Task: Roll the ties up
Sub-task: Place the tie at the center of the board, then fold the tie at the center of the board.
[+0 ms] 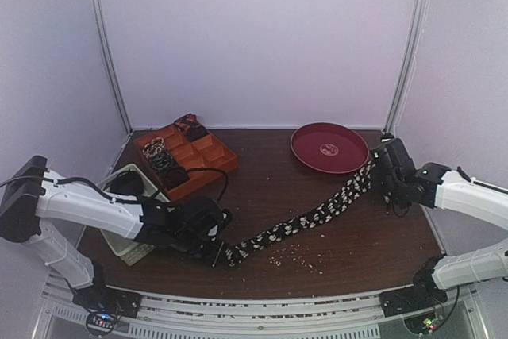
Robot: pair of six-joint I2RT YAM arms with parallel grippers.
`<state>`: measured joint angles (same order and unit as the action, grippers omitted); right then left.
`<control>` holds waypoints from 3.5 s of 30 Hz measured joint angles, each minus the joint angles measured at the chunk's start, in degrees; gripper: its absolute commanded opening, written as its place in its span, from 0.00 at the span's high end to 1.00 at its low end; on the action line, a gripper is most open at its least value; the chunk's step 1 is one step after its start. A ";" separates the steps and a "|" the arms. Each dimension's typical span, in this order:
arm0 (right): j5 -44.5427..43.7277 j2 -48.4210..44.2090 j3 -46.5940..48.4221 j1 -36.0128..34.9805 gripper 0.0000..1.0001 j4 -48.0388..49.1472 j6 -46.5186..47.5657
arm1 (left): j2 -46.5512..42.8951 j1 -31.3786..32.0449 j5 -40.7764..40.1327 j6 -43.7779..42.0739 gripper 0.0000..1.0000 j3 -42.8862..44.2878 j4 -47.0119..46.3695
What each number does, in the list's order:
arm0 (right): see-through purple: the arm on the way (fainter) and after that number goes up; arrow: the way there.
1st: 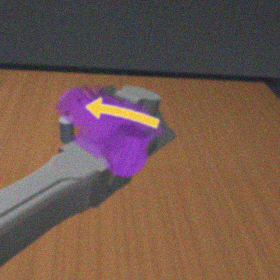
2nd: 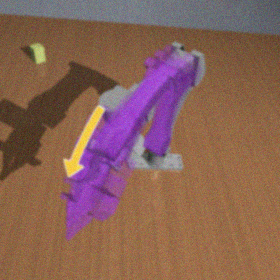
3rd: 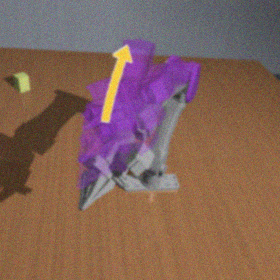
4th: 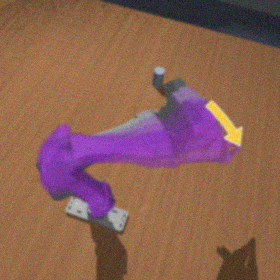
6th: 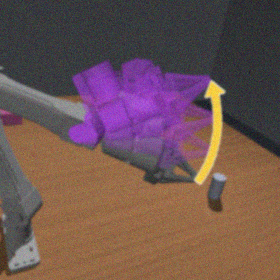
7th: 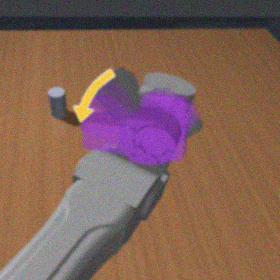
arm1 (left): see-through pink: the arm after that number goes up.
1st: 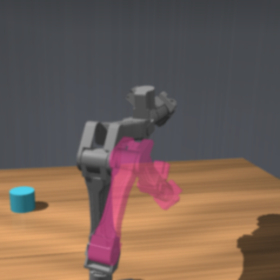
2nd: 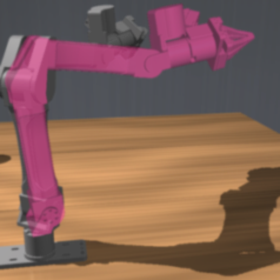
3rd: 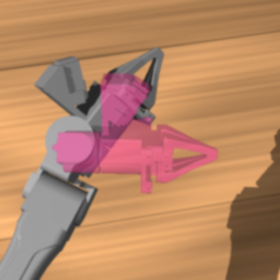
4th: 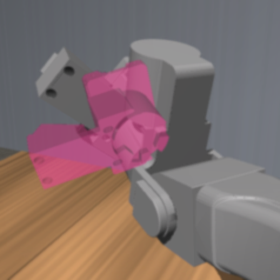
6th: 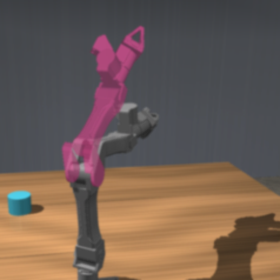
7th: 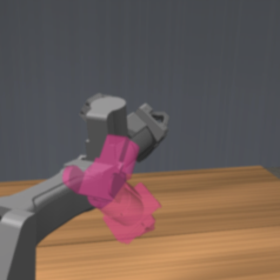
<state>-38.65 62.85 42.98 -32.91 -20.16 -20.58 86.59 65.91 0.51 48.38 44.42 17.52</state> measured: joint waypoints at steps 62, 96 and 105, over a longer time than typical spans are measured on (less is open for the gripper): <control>23.52 22.84 -5.44 5.11 1.00 10.23 -25.92 | -10.54 -5.07 -2.25 1.11 0.81 -4.09 1.22; 37.81 8.92 -9.03 -5.01 1.00 23.85 -23.52 | -16.24 -9.79 -1.88 6.69 0.55 -16.96 -9.33; 42.60 30.77 2.29 -24.04 1.00 35.67 -26.36 | -17.22 -10.49 -1.25 9.88 0.61 -21.73 -15.26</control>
<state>3.95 93.62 45.28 -56.95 15.51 -46.94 69.36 55.42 -0.73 58.26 22.70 2.26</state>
